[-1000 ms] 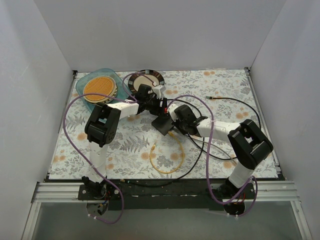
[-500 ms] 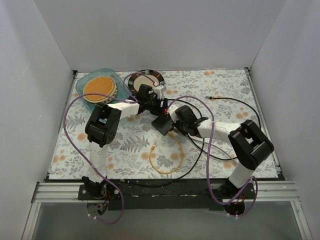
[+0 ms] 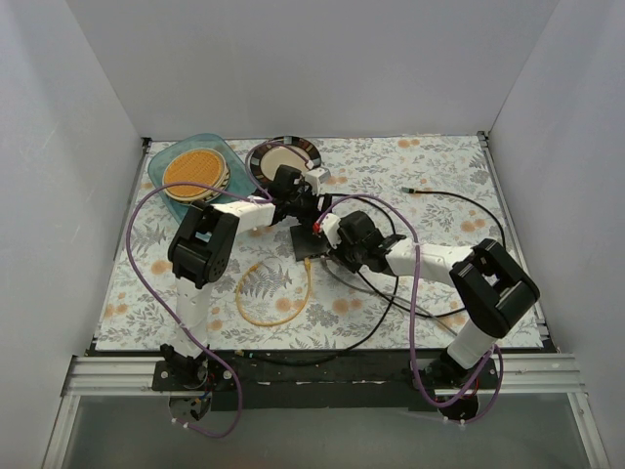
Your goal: Insert the plug into the switch port
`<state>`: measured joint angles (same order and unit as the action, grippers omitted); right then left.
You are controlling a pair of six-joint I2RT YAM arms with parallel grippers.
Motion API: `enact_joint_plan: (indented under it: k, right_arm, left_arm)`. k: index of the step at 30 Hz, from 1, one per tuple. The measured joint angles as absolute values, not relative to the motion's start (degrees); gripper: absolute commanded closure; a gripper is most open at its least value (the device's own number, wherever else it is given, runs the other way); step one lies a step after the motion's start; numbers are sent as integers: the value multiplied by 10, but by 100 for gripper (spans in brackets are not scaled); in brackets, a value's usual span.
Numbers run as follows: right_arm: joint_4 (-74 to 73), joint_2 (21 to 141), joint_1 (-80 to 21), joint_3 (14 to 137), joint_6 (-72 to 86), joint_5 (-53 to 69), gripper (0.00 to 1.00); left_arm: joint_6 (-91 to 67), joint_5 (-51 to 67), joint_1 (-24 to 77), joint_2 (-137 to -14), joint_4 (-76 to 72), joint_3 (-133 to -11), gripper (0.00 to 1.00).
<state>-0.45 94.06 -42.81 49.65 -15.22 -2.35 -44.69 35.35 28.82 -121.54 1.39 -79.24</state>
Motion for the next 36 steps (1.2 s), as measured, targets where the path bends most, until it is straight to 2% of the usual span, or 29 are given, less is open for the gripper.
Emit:
enact_joint_plan:
  k: [17, 36]
  right_arm:
    - [-13, 955, -448, 507, -47, -118, 99]
    - [32, 934, -448, 477, -25, -222, 99]
  left_arm:
    - [-461, 319, 291, -1198, -21, -751, 42]
    - [-519, 291, 291, -1163, -62, -688, 41]
